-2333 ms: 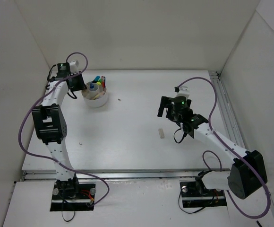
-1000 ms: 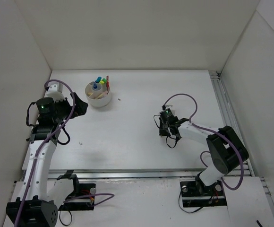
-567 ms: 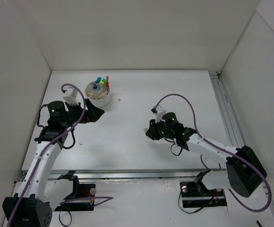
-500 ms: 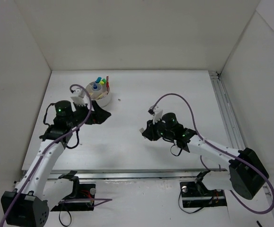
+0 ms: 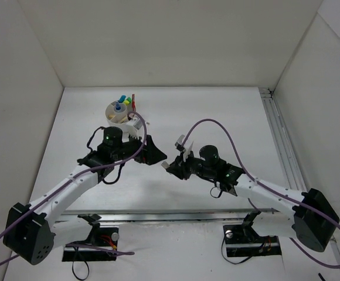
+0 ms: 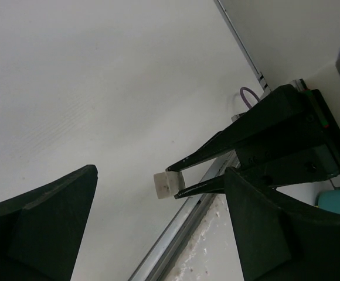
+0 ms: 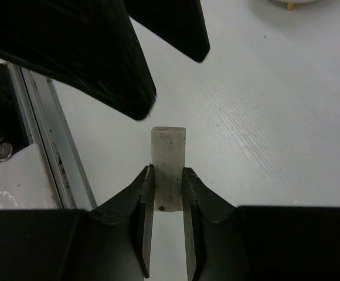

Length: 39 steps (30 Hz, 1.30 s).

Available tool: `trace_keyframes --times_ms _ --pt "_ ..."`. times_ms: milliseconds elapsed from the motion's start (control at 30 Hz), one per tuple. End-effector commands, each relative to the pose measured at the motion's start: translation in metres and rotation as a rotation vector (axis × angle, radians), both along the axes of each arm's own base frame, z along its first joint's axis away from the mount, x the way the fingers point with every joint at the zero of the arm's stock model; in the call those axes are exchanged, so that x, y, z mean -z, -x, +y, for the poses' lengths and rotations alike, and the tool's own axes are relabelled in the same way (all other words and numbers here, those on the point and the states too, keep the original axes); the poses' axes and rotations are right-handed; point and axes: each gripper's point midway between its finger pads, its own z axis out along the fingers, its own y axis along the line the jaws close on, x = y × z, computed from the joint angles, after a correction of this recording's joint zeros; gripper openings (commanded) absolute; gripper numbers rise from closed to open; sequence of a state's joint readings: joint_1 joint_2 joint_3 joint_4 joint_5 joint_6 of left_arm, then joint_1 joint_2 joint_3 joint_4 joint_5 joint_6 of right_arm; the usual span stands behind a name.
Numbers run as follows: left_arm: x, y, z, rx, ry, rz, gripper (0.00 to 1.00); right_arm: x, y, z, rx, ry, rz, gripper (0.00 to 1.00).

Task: Sort the stationery into containers
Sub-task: Pick up the stationery from the center of the board, then place the stationery in the storage box.

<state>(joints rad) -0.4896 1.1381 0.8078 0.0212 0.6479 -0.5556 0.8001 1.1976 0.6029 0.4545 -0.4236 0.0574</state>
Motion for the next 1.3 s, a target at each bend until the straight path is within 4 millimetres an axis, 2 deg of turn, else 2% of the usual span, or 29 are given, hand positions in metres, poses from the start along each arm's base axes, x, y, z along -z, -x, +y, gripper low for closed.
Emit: trace_keyframes --times_ms 0,133,200,267,300,433,467,533,567,667,733,800,833,867,900,933,967,1000,1100,1133,1167,1200,1233,1267 --pt "-0.030 -0.001 -0.022 0.054 0.097 -0.079 0.83 -0.058 -0.007 0.006 0.017 -0.144 -0.172 0.02" --pt "-0.018 0.001 -0.035 0.099 0.074 -0.028 0.76 -0.066 -0.007 -0.004 0.068 -0.175 -0.205 0.02" --pt "-0.017 0.004 -0.039 0.118 0.085 -0.020 0.75 -0.076 -0.005 -0.007 0.077 -0.204 -0.225 0.02" --pt "-0.018 0.007 -0.044 0.143 0.097 -0.018 0.74 -0.077 -0.003 -0.009 0.089 -0.213 -0.221 0.03" --pt "-0.021 0.010 -0.047 0.155 0.099 -0.025 0.67 -0.079 -0.004 -0.010 0.097 -0.221 -0.224 0.03" --pt "-0.022 0.013 -0.051 0.160 0.094 -0.042 0.56 -0.078 -0.009 -0.011 0.132 -0.217 -0.218 0.03" --pt "-0.024 0.015 -0.053 0.165 0.095 -0.048 0.48 -0.076 -0.010 -0.010 0.136 -0.213 -0.214 0.03" --pt "-0.023 0.014 -0.052 0.159 0.092 -0.052 0.40 -0.077 -0.008 -0.007 0.124 -0.217 -0.210 0.03" --pt "-0.023 0.017 -0.054 0.168 0.091 -0.052 0.28 -0.077 -0.008 -0.005 0.118 -0.216 -0.209 0.03" --pt "-0.024 0.017 -0.053 0.165 0.094 -0.057 0.00 -0.076 -0.011 -0.004 0.133 -0.207 -0.214 0.05" --pt "-0.024 0.018 -0.052 0.169 0.092 -0.066 0.00 -0.077 -0.014 -0.005 0.151 -0.208 -0.211 0.08" --pt "-0.029 0.020 -0.050 0.162 0.094 -0.080 0.00 -0.075 -0.017 -0.006 0.175 -0.208 -0.199 0.19" --pt "-0.028 0.017 -0.046 0.134 0.076 -0.078 0.00 -0.075 -0.018 -0.007 0.182 -0.208 -0.196 0.30" --pt "-0.036 0.015 -0.043 0.119 0.065 -0.110 0.00 -0.075 -0.018 -0.007 0.187 -0.210 -0.190 0.48" --pt "-0.038 0.011 -0.041 0.096 0.051 -0.119 0.00 -0.075 -0.019 -0.007 0.197 -0.214 -0.178 0.57" --pt "-0.034 0.003 -0.032 0.046 0.019 -0.118 0.00 -0.076 -0.021 -0.008 0.216 -0.214 -0.177 0.75" --pt "-0.041 -0.001 -0.025 0.023 0.021 -0.137 0.00 -0.074 -0.022 -0.010 0.227 -0.209 -0.171 0.90" --pt "-0.043 -0.011 -0.013 -0.018 0.017 -0.146 0.00 -0.076 -0.024 -0.011 0.243 -0.211 -0.163 0.98" --pt "-0.054 -0.029 0.017 -0.118 0.003 -0.188 0.00 -0.075 -0.030 -0.020 0.307 -0.189 -0.153 0.98" --pt "-0.052 -0.042 0.040 -0.204 -0.029 -0.174 0.00 -0.074 -0.032 -0.023 0.324 -0.179 -0.152 0.98" --pt "-0.064 -0.049 0.054 -0.262 -0.039 -0.201 0.00 -0.072 -0.034 -0.028 0.354 -0.161 -0.151 0.98" --pt "-0.066 -0.058 0.068 -0.308 -0.080 -0.231 0.00 -0.072 -0.035 -0.030 0.368 -0.154 -0.150 0.98" --pt "-0.063 -0.070 0.091 -0.422 -0.142 -0.229 0.00 -0.072 -0.037 -0.033 0.382 -0.147 -0.149 0.98" --pt "-0.073 -0.082 0.111 -0.509 -0.167 -0.245 0.00 -0.068 -0.040 -0.039 0.420 -0.121 -0.144 0.98"
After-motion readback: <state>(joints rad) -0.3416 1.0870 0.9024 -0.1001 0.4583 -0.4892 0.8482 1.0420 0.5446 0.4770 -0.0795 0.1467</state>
